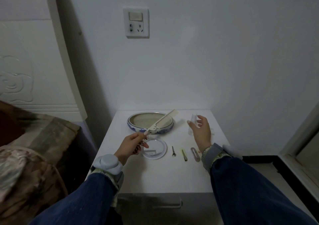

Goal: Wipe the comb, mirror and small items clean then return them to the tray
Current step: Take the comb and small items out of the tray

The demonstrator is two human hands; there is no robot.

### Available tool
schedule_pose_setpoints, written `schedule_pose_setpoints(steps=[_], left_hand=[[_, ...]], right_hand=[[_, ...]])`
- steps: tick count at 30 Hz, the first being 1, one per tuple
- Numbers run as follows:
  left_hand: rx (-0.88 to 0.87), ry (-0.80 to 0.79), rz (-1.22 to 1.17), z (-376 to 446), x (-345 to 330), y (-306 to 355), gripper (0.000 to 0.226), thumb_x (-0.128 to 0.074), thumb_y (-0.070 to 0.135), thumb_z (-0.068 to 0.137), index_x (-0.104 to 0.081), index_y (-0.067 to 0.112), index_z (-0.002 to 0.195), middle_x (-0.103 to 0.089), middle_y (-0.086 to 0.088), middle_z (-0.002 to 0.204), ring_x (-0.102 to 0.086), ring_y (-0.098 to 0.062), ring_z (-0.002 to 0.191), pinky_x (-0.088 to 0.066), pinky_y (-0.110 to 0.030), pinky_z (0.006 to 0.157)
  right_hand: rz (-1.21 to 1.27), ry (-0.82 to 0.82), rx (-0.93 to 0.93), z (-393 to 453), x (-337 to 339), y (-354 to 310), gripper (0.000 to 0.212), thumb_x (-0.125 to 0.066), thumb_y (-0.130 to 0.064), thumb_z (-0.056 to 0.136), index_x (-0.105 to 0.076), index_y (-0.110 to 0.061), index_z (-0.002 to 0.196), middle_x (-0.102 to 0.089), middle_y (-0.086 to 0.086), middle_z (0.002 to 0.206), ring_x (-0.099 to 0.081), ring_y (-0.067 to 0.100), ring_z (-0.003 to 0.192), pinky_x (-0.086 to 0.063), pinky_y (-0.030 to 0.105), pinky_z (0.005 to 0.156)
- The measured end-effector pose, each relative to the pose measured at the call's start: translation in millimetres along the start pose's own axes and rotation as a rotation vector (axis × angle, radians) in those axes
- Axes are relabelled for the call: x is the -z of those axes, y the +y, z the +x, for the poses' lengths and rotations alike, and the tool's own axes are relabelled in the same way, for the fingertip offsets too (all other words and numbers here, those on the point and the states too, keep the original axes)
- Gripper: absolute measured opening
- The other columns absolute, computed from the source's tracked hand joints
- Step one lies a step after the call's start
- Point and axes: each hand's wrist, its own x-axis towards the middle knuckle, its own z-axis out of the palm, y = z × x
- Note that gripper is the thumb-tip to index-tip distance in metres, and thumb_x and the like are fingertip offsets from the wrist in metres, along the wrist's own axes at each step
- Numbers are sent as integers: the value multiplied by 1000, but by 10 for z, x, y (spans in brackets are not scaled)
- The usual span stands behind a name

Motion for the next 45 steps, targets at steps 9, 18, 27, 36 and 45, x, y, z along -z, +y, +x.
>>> schedule_pose_setpoints(steps=[9, 18, 27, 36, 45], left_hand=[[3, 34, -23, 28, 72, -106, 27, -55, 32, 92, -64, 7, 85, -66, -5, 65, -43, -14, 50, -37, -18, 46], [-24, 93, 329, 114, 81, -250, 41, -60, 40, 87, -69, 2, 76, -54, -3, 64, -43, -13, 60, -34, -20, 57], [-98, 63, 374, 146, 75, -256, 17, -68, 26, 85, -75, 17, 97, -68, 22, 72, -58, 5, 71, -40, -2, 60], [-64, 65, 438, 121, 70, -250, 21, -68, 30, 84, -71, 17, 99, -67, 4, 83, -59, -5, 69, -41, -11, 59], [-224, 241, 405, 89, 109, -124, 30, -70, 23, 82, -63, 15, 110, -60, -5, 97, -52, -14, 82, -41, -25, 74]], right_hand=[[-92, -20, 62, 71, -37, 95, 23, -51, -21, 95, -51, -5, 80, -49, -2, 67, -48, 16, 69, -36, 22, 60], [-68, -26, 38, 35, 45, 110, 30, -54, -18, 94, -50, -9, 65, -50, 2, 61, -46, 13, 61, -35, 24, 58], [-106, -37, 64, 15, 94, 99, 27, -55, -17, 93, -57, 4, 76, -53, 10, 68, -47, 17, 67, -31, 6, 48], [-77, -73, 34, -42, 103, 47, 24, -58, -14, 90, -59, 8, 81, -57, 12, 76, -49, 18, 69, -36, 15, 54], [-11, -46, 0, -82, 61, -39, 11, -65, -11, 83, -64, -1, 87, -58, 5, 74, -51, 18, 74, -37, 22, 60]])
